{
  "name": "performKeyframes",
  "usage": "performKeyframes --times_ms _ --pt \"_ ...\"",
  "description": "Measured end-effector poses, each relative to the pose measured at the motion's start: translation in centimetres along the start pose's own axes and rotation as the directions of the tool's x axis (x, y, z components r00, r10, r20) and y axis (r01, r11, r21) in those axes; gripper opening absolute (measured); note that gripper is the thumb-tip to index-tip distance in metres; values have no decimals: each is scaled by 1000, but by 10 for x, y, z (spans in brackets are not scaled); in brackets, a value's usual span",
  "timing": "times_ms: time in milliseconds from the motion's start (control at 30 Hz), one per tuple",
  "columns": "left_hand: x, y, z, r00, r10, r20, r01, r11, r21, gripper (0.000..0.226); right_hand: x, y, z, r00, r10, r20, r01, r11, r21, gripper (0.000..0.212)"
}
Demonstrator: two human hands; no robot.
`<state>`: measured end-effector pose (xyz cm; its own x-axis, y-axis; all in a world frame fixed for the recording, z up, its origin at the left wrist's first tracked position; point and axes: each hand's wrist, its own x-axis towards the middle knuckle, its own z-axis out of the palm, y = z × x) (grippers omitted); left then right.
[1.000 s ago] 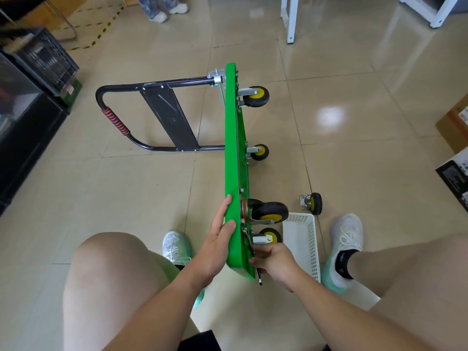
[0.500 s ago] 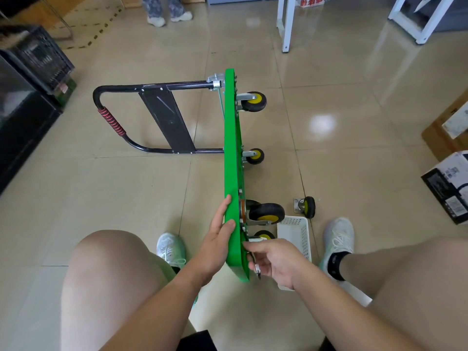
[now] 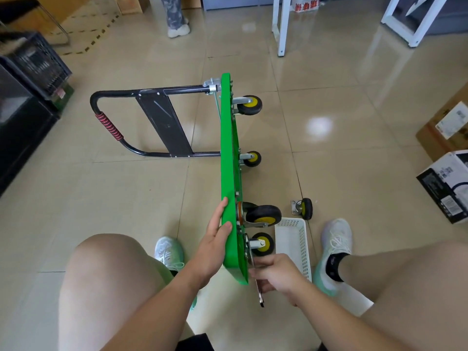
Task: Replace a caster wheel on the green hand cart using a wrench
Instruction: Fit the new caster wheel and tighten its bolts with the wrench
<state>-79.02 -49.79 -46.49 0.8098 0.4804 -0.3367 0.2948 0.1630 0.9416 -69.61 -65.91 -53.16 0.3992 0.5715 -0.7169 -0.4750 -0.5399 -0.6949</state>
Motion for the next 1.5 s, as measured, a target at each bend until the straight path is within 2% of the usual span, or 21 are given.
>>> performKeyframes --times_ms 267,500,700,767,900,1033,1200,1400,1500 --pt "-1 1 -1 1000 -9 1 9 1000 12 51 21 3 11 998 -55 -20 57 995 81 40" --pt "-3 2 -3 1000 -1 6 1 1000 -11 50 28 -3 16 997 -80 -9 81 995 57 43" --pt "-3 4 -2 1000 -18 1 18 1000 17 54 13 -12 16 996 -94 3 94 995 -19 26" --pt "-3 4 -2 1000 -8 -7 8 1000 19 54 5 -20 18 997 -76 16 75 997 35 20" --pt "-3 4 -1 1000 7 -15 -6 1000 23 55 -11 -48 22 999 4 35 -13 961 275 19" --pt "-3 3 -1 1000 1 -15 -1 1000 17 54 -22 -64 17 996 18 87 -39 969 245 15" --pt "-2 3 -1 1000 4 -19 -4 1000 5 53 -29 -48 10 989 38 144 -60 987 149 13" --pt "-1 1 -1 1000 4 -17 -4 1000 11 50 -18 -8 5 1000 -4 13 4 1000 -10 26" --pt "0 0 -2 1000 5 -6 -5 1000 5 51 -7 1 8 999 -33 -21 32 999 -12 29"
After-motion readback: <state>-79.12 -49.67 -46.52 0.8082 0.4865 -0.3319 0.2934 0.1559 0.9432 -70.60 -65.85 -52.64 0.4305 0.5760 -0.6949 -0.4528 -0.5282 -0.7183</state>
